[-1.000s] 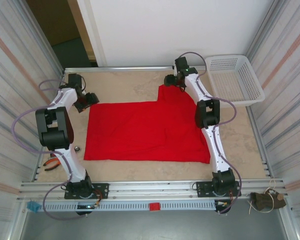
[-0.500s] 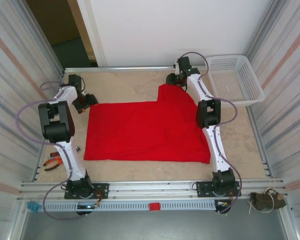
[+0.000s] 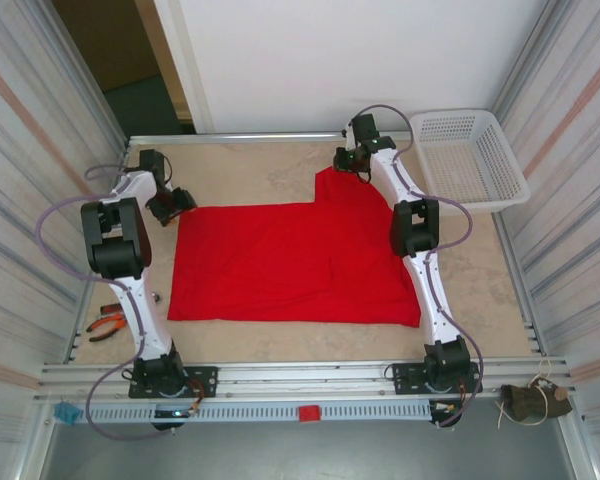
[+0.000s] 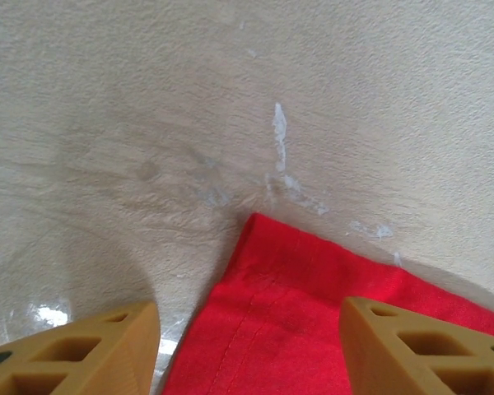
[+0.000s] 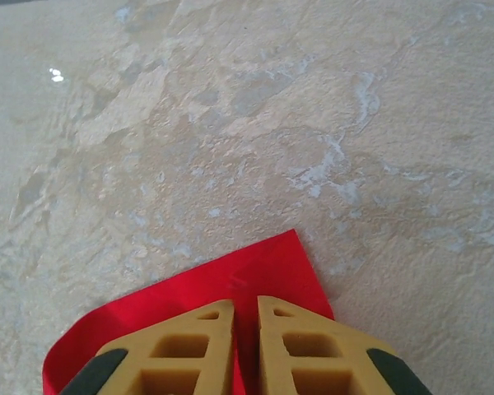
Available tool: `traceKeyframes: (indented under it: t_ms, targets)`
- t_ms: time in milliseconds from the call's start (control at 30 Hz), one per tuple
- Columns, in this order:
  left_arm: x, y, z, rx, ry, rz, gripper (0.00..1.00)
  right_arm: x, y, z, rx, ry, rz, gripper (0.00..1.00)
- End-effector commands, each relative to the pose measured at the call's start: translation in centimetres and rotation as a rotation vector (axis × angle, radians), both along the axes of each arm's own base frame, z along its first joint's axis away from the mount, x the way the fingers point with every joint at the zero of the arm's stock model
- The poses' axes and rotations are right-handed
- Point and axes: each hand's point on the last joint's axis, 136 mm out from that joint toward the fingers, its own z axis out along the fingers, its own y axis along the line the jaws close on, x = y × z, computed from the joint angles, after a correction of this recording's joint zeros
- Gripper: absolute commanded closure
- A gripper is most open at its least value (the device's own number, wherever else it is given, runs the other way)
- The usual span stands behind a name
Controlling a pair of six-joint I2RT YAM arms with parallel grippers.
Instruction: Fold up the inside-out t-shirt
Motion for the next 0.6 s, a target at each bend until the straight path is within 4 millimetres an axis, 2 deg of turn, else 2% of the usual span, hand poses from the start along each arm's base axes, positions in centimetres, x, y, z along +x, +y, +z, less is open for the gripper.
traceKeyframes:
  t_ms: [0,33,100,200,433,567]
  targets:
    - [0.3,-0.1,-0.8,-0.021,0.019,-0.003,0.43,0.1,0.0,0.0,0.013,0.005,-0.002,0.96]
    - [0.5,-0.1,-0.8,-0.021,0.015,-0.004,0.44,0.0,0.0,-0.1,0.014,0.008,-0.002,0.99]
    - [1.0,-0.1,-1.0,-0.025,0.010,-0.008,0.49,0.0,-0.2,0.1,0.019,0.010,-0.005,1.00]
    - [1.7,-0.3,-1.0,-0.034,-0.002,-0.013,0.63,0.0,-0.6,0.3,0.036,0.018,-0.016,1.00]
    - [2.7,-1.2,-0.1,-0.039,-0.052,-0.045,0.99,0.0,-0.4,3.0,0.069,-0.008,-0.017,1.00]
    - [2.8,-1.4,1.0,-0.035,-0.086,-0.050,1.00,-0.1,-0.6,5.2,0.074,-0.032,-0.022,1.00]
